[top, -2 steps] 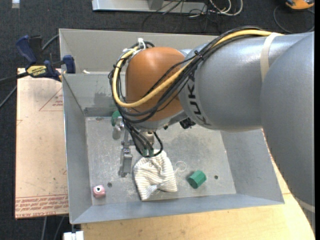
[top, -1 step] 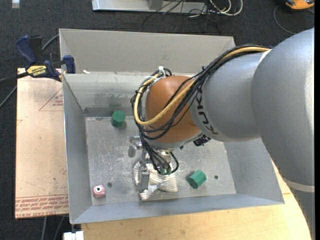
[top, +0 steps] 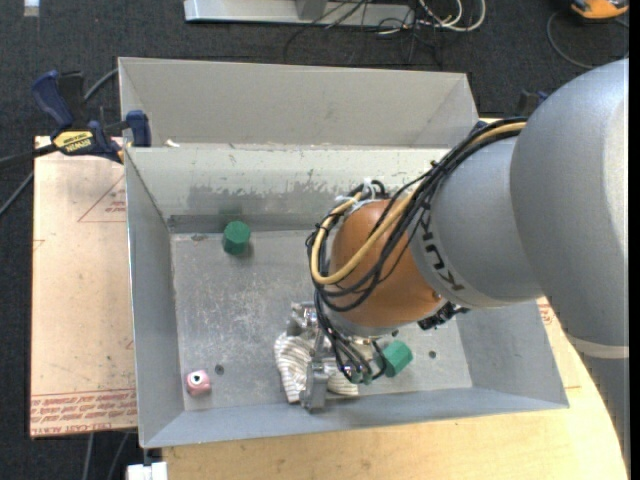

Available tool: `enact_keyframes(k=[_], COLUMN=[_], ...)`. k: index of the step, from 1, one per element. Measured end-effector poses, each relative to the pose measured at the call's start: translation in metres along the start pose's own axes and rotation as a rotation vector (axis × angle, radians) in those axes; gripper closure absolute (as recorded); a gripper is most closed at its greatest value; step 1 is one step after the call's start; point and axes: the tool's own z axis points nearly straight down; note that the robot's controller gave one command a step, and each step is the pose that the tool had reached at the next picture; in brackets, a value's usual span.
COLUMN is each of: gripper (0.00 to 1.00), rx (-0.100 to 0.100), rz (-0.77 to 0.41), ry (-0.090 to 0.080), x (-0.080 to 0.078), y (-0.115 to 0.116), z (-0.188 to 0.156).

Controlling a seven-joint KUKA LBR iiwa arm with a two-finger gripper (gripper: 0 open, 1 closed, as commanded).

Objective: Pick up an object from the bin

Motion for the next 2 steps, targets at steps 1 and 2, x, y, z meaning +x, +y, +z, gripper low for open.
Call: enact_keyframes(k=[1, 2], gripper=[1.0, 1.0], rx=[0.004, 0.004], rz=[-0.088, -0.088], ry=[0.019, 0.019], x=[-0.0437, -0.0437], y=[-0.0195, -0.0194], z=[0.0076, 0.0076])
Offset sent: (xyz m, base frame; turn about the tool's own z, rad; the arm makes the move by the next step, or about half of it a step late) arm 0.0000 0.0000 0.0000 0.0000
